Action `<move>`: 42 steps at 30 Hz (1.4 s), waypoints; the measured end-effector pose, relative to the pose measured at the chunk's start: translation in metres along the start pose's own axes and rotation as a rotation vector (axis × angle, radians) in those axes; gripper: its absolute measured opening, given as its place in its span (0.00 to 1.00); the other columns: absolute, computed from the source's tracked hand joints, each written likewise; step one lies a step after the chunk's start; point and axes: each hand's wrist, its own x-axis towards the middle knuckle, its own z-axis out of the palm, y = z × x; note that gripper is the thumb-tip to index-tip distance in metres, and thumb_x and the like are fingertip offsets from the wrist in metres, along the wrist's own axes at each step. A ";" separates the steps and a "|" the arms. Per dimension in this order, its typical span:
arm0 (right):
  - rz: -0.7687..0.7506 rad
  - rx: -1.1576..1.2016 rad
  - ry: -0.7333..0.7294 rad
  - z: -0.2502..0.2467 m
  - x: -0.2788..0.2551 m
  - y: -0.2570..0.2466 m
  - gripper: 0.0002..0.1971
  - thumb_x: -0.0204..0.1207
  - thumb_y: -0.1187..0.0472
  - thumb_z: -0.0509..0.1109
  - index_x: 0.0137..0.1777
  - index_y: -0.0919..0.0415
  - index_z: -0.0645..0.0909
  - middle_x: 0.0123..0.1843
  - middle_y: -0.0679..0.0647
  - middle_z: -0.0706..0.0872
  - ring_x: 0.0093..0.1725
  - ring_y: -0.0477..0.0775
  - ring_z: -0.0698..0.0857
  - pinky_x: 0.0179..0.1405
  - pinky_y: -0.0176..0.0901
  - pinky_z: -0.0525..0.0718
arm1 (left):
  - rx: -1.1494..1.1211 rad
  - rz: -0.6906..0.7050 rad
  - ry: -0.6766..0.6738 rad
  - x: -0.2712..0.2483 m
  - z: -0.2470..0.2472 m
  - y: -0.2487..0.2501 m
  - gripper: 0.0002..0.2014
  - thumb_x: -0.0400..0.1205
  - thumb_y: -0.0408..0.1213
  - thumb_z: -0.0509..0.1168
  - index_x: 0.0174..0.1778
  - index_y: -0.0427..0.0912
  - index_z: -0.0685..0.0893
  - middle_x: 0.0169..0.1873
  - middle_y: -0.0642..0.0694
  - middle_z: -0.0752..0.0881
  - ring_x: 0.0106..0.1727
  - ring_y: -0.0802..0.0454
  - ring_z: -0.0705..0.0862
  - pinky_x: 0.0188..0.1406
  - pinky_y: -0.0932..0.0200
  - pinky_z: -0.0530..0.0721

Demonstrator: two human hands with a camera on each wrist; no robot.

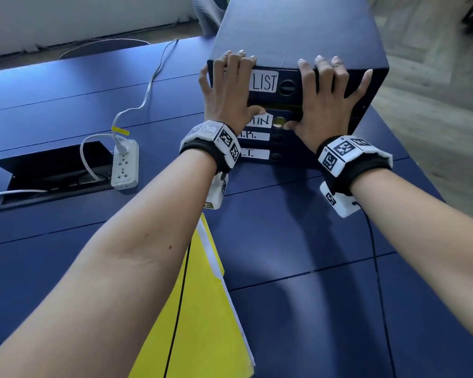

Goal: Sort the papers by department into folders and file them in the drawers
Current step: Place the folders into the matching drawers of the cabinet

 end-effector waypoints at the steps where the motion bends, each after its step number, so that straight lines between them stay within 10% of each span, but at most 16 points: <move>1: 0.006 0.000 0.040 0.002 0.001 -0.002 0.52 0.49 0.47 0.84 0.71 0.56 0.58 0.71 0.63 0.75 0.72 0.68 0.72 0.64 0.85 0.56 | 0.011 -0.007 0.021 0.001 0.002 0.001 0.38 0.71 0.55 0.71 0.74 0.48 0.65 0.74 0.49 0.66 0.77 0.47 0.60 0.74 0.45 0.52; 12: 0.079 0.035 0.091 0.009 0.004 -0.009 0.46 0.54 0.48 0.82 0.71 0.55 0.63 0.70 0.59 0.76 0.73 0.65 0.72 0.68 0.77 0.59 | 0.061 0.000 0.018 0.002 0.005 0.001 0.34 0.75 0.45 0.69 0.76 0.47 0.62 0.75 0.47 0.64 0.77 0.46 0.60 0.75 0.44 0.52; 15: 0.173 0.267 0.007 -0.004 -0.001 -0.016 0.35 0.67 0.53 0.72 0.74 0.55 0.66 0.75 0.58 0.68 0.79 0.61 0.61 0.74 0.70 0.52 | 0.056 0.038 0.006 -0.002 0.003 -0.007 0.37 0.76 0.39 0.68 0.79 0.48 0.58 0.78 0.48 0.61 0.80 0.47 0.55 0.78 0.45 0.49; 19: 0.301 0.794 0.185 -0.007 -0.027 -0.030 0.17 0.70 0.63 0.65 0.60 0.62 0.77 0.60 0.58 0.77 0.61 0.56 0.76 0.63 0.52 0.71 | 0.039 0.093 -0.025 -0.007 0.002 -0.017 0.39 0.77 0.31 0.64 0.81 0.49 0.51 0.80 0.49 0.55 0.82 0.48 0.50 0.79 0.45 0.47; 23: 0.654 1.138 -0.178 0.029 -0.043 -0.041 0.11 0.74 0.69 0.63 0.54 0.65 0.83 0.47 0.55 0.83 0.47 0.49 0.80 0.50 0.28 0.78 | 0.002 0.088 0.036 -0.011 0.006 -0.021 0.37 0.77 0.26 0.60 0.81 0.46 0.52 0.80 0.48 0.56 0.82 0.50 0.50 0.79 0.43 0.46; 30: 1.275 1.721 -0.629 0.058 -0.042 -0.057 0.06 0.78 0.63 0.62 0.42 0.52 0.75 0.40 0.47 0.80 0.39 0.46 0.79 0.37 0.40 0.72 | -0.119 0.080 0.133 -0.016 0.016 -0.027 0.39 0.73 0.19 0.58 0.81 0.41 0.55 0.80 0.46 0.57 0.82 0.48 0.51 0.79 0.47 0.46; 42: 1.529 1.908 -0.499 0.051 -0.030 -0.057 0.07 0.78 0.61 0.62 0.37 0.57 0.75 0.39 0.49 0.78 0.46 0.51 0.78 0.50 0.46 0.71 | -0.125 0.064 0.132 -0.016 0.017 -0.020 0.40 0.72 0.18 0.59 0.81 0.40 0.55 0.80 0.45 0.57 0.82 0.46 0.51 0.80 0.49 0.47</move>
